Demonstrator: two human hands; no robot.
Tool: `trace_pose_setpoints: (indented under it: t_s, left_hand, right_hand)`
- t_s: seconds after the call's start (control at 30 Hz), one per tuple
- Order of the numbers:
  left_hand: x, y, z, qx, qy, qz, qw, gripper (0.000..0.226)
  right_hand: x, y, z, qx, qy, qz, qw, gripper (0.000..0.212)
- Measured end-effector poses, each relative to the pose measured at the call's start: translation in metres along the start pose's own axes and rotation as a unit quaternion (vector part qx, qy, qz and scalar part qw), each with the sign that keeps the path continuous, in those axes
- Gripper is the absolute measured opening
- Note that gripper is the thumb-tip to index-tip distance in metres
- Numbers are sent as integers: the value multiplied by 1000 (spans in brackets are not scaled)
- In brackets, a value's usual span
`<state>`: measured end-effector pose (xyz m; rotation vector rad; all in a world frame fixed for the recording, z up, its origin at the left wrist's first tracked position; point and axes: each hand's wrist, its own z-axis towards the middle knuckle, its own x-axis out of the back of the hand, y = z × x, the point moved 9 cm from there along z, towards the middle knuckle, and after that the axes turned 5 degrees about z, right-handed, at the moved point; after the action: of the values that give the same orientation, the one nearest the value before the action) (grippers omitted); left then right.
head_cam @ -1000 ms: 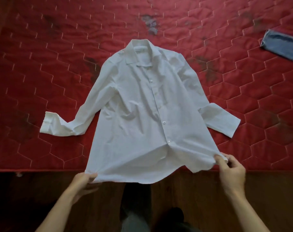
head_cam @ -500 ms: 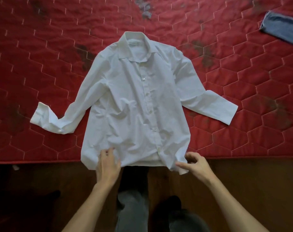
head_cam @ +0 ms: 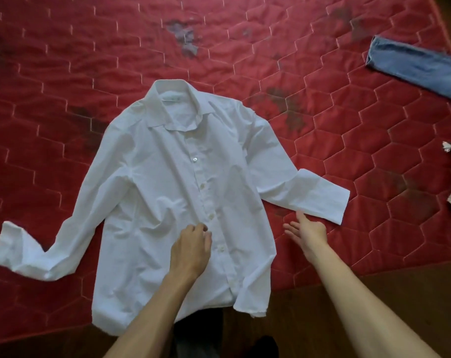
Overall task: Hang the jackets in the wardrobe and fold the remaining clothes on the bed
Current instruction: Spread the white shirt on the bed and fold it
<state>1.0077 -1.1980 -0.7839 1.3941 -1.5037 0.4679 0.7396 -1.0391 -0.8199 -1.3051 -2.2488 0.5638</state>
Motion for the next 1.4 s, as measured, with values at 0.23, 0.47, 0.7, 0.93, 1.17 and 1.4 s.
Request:
trace_pose_setpoints:
  t_s: [0.23,0.47,0.7,0.93,1.17,1.4]
  left_hand:
    - [11,52,64,-60,-22,10,998,34]
    - [5,49,92,-16,-52,79,995,58]
    - [-13,48,100,86,-105,93,986,67]
    - [-23,62,123,165,-140,70,974,73]
    - [-6,104,135,236,-42,49,970,52]
    - [11,91,127,329,48,-70,940,41]
  right_hand:
    - [-20,-41,64,-119,43,263,957,7]
    - [65,-180,96,44,73,286,955,14]
    - [145,-322,145,152,24,199,968,18]
    - [150,-400,157,229,-74,314,918,10]
    - [137,-343,175,173,-47,249,952,35]
    - [109,-330,148,191,-88,253,944,36]
